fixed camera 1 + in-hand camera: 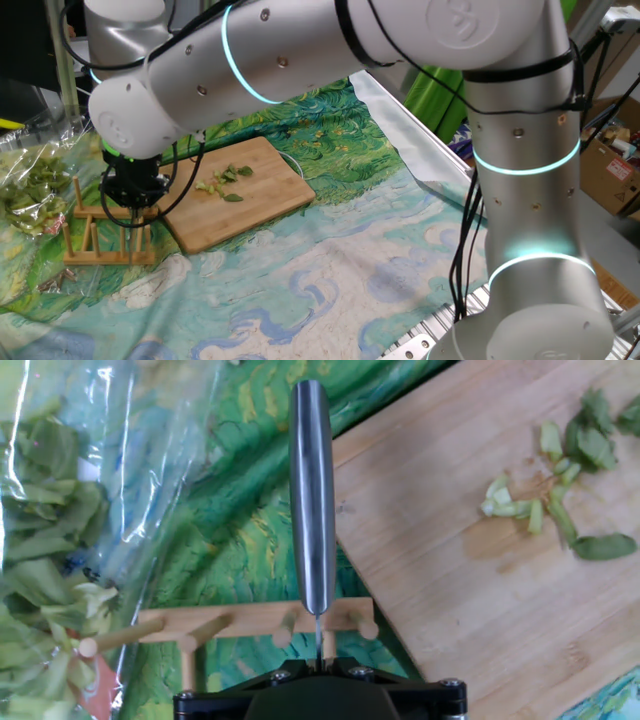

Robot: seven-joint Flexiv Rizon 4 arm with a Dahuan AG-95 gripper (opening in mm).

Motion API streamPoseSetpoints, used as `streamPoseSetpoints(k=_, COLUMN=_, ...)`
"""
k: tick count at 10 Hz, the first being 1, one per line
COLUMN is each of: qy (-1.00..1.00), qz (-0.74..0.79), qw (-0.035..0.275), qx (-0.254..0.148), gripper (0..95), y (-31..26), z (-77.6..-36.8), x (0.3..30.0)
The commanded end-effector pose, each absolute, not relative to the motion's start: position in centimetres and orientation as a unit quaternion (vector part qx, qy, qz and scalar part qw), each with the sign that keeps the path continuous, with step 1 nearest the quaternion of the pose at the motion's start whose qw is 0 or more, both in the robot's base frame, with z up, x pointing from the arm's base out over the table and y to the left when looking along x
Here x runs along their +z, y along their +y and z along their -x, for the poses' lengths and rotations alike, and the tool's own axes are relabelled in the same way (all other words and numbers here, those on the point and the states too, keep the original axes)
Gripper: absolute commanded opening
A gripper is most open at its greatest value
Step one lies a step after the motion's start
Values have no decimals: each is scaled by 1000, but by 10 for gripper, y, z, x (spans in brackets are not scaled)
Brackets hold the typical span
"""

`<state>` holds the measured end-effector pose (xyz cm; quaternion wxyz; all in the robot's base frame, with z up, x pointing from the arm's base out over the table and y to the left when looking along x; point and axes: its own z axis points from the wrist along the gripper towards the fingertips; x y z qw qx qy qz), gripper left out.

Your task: Chop the pakchoi

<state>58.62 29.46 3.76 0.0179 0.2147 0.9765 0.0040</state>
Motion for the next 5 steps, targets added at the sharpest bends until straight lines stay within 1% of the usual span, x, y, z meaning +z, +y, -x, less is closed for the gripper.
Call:
streamPoseSetpoints(k=1, qy=977, qz=-213, qw=19, qx=6, gripper=0, y=294, z=-588, x=36)
streamPoseSetpoints(k=4, qy=976, qz=-215, qw=21, qx=7, gripper=0, y=294, z=-589, x=33)
streamPoseSetpoints(k=5, qy=975, qz=-222, qw=20, qx=7, gripper=190, y=294, z=-589, x=33)
